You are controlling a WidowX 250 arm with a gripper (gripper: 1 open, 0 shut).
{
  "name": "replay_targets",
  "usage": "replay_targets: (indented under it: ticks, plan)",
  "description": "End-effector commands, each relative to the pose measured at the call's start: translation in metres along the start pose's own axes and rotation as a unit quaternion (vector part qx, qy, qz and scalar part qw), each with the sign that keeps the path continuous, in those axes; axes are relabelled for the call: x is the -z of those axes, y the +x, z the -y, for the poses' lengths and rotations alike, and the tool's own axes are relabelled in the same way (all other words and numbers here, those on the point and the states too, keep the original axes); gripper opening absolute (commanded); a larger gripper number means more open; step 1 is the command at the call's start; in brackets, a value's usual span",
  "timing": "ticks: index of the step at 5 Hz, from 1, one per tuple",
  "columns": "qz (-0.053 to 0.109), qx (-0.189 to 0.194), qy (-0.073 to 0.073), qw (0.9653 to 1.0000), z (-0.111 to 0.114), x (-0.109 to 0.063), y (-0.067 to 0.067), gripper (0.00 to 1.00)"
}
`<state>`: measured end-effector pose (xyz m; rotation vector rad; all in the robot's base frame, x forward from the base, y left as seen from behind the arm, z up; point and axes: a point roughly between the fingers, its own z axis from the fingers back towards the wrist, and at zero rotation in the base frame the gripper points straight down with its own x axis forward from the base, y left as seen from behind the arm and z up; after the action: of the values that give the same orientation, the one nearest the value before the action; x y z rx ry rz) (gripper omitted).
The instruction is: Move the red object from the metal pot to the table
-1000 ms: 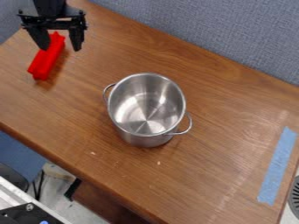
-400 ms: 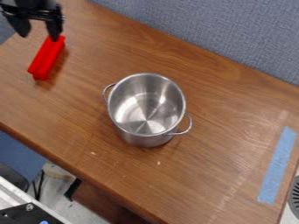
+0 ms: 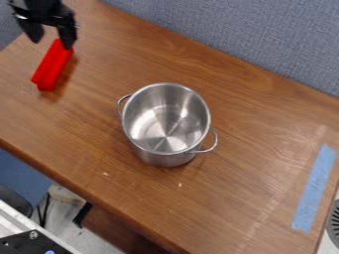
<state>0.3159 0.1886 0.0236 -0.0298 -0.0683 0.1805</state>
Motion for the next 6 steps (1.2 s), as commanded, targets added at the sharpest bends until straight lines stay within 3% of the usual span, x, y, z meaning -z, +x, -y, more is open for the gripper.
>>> replay_targets:
  ticks: [1, 2, 3, 4, 5, 6]
  plan:
    - [0.028, -0.016, 0.019, 0.9993, 0.013, -0.036, -0.002, 1.00]
    - [0.031, -0.033, 0.025, 0.9987, 0.030, -0.060, -0.014, 1.00]
    - [0.025, -0.072, 0.025, 0.9968, 0.040, -0.073, 0.008, 1.00]
    - [0.028, -0.112, 0.045, 0.9923, 0.038, -0.075, 0.029, 1.00]
    - [0.018, -0.148, 0.056, 0.9873, 0.047, -0.076, 0.050, 1.00]
    - [0.008, -0.148, 0.069, 0.9865, 0.017, -0.047, 0.041, 1.00]
